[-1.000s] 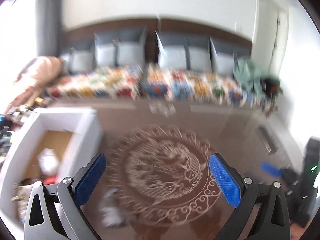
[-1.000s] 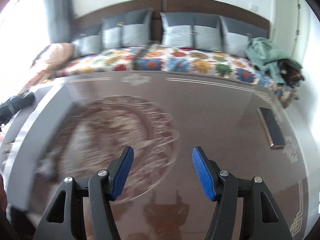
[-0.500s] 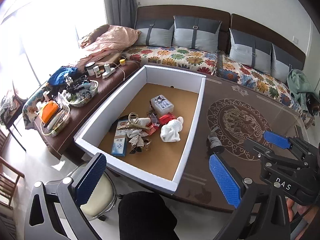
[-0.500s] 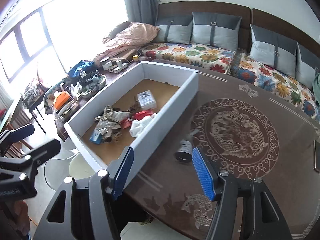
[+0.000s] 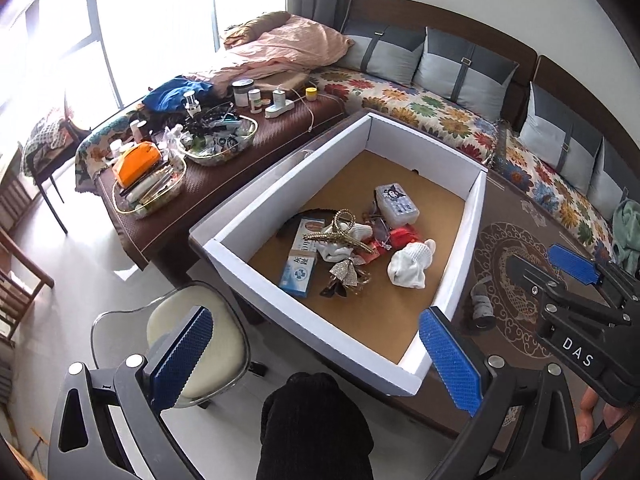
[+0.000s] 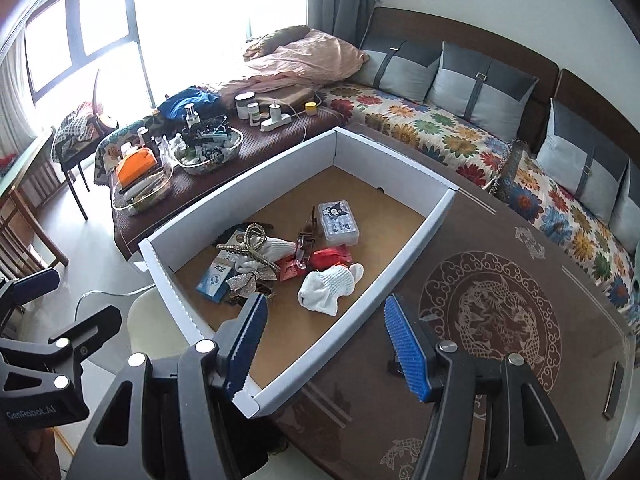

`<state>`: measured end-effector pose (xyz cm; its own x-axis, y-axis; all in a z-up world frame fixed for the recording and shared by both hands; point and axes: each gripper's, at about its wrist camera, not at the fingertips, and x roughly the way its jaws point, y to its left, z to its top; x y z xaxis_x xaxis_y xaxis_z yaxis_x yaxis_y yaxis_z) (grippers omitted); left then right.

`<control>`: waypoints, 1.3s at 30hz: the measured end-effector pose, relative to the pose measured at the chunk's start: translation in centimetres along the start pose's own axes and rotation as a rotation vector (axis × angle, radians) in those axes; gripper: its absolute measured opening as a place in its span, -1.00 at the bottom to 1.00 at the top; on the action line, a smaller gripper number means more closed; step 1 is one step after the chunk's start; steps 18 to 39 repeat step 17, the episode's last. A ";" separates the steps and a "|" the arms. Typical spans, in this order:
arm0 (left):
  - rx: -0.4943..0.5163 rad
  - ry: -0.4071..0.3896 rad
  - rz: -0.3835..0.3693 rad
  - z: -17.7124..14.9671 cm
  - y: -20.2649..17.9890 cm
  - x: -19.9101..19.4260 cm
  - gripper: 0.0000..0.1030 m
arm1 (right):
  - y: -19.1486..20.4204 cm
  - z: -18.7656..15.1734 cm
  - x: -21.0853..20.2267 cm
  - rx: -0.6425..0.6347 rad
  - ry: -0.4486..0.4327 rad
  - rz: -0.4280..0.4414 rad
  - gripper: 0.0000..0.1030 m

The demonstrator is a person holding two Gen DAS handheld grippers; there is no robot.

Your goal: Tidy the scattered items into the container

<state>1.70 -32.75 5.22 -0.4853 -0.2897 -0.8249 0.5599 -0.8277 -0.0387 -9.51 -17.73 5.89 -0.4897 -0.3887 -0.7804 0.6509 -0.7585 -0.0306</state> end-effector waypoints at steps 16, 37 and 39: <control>-0.133 -0.050 0.013 2.5 0.1 1.2 1.00 | -1.6 3.2 3.9 -0.010 0.016 0.021 0.21; -0.122 -0.058 0.038 2.6 -0.2 1.1 1.00 | -1.7 3.3 4.1 -0.009 0.020 0.021 0.21; -0.122 -0.058 0.038 2.6 -0.2 1.1 1.00 | -1.7 3.3 4.1 -0.009 0.020 0.021 0.21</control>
